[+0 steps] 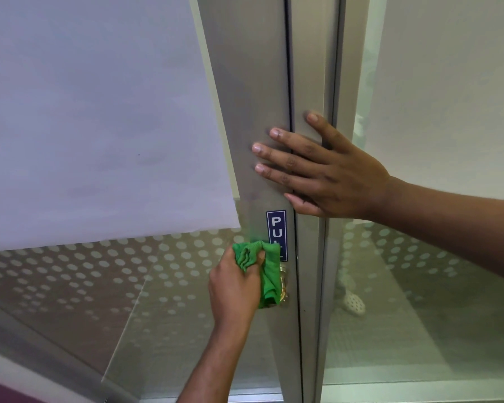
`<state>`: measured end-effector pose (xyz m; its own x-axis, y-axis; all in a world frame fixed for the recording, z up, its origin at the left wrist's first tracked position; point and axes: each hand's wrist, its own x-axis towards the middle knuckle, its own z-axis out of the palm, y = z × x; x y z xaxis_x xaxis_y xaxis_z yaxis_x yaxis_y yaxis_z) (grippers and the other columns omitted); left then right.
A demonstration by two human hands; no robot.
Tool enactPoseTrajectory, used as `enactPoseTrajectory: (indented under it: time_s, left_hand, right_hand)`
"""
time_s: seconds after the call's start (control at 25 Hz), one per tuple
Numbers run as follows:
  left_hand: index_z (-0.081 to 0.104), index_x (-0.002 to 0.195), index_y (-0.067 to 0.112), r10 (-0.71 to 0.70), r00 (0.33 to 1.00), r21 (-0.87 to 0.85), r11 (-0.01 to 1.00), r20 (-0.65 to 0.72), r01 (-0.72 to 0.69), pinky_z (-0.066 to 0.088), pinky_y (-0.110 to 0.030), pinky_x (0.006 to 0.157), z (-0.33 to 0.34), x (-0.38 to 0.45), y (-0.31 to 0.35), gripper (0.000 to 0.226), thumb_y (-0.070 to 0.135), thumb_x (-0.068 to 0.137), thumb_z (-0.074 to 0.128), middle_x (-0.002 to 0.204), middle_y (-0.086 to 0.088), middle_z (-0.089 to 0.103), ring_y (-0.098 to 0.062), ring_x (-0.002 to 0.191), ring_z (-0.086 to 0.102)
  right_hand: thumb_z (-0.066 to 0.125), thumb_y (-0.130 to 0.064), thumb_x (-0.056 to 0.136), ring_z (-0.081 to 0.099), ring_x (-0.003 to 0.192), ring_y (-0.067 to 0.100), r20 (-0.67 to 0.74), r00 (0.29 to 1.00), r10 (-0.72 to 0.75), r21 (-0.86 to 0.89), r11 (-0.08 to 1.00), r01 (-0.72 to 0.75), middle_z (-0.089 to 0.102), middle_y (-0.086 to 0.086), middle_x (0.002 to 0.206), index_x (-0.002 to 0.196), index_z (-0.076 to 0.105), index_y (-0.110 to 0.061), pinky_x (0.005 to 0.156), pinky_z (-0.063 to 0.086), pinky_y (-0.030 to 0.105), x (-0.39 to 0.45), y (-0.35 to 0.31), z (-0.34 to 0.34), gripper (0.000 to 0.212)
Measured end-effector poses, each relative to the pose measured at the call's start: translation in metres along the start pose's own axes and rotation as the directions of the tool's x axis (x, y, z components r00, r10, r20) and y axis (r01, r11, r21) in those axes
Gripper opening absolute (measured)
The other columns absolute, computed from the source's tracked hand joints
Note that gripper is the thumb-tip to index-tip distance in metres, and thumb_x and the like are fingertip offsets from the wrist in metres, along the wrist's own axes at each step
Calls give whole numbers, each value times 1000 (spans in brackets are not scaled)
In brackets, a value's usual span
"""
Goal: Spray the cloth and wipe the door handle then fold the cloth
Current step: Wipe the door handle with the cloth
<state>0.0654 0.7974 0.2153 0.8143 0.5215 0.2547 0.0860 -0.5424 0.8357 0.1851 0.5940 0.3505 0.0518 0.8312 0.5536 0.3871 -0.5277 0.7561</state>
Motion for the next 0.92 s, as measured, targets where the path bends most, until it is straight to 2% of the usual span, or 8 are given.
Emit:
enactPoseTrajectory:
  time_s: [0.12,0.2,0.32,0.48,0.6,0.72,0.84,0.92]
  left_hand:
    - [71,100,25,40,996,-102,994,-79,-48,59,-38,77,-9,13,25,27,50,91,76,90,9,78,-18,87,74]
    - [70,100,29,39,997,-144,988,-70,-48,61,-38,78,-8,19,28,29,55,89,75,91,12,78,-15,88,75]
    - [69,97,32,-23,1000,-90,996,-7,23,63,-40,77,-2,11,14,25,55,90,75,90,13,76,-16,87,75]
    - [68,94,33,-59,997,-28,998,56,60,60,-31,71,1,-2,1,17,46,91,78,86,16,74,-15,87,75]
    - [72,98,27,0,1000,-61,998,-31,-2,61,-38,77,-6,9,18,25,50,90,77,88,12,76,-16,86,74]
    - [70,99,27,63,992,-150,986,-109,-79,58,-32,73,-14,21,37,26,51,90,77,87,14,76,-9,84,74]
    - [69,97,27,30,996,-119,992,-83,-40,55,-30,68,-11,16,26,26,51,90,77,84,15,73,-5,82,72]
    - [71,98,26,-17,999,-48,999,-26,16,60,-35,72,-5,9,7,29,52,89,77,86,13,74,-13,84,74]
  right_hand:
    - [45,-42,109,32,160,37,-10,1000,6,-4,1000,-6,32,11,174,166,36,-14,127,20,64,0,1,-2,65]
    - [45,-42,109,31,160,37,-4,1000,4,-3,1000,-4,32,11,174,167,35,-14,127,20,64,1,-1,-1,65]
    - [44,-41,109,31,160,37,3,1000,7,-5,1000,-7,32,11,174,167,35,-14,127,21,64,1,-1,-1,65]
    - [43,-42,110,30,161,37,7,1000,4,-10,1000,-4,31,11,174,167,34,-14,127,21,64,1,-1,0,64]
    - [41,-41,110,28,161,37,17,1000,4,-11,1000,-4,30,11,175,168,33,-14,128,18,64,-1,0,0,64]
    - [42,-40,109,29,161,37,7,1000,5,-5,1000,-5,30,10,175,167,33,-14,128,17,64,1,0,-1,65]
    - [43,-40,109,30,161,37,9,1000,6,-5,1000,-6,31,10,174,167,34,-14,128,20,65,1,-1,-1,64]
    - [43,-41,109,30,160,37,8,1000,2,-11,1000,-2,31,11,174,167,35,-14,127,22,65,1,-2,-1,64]
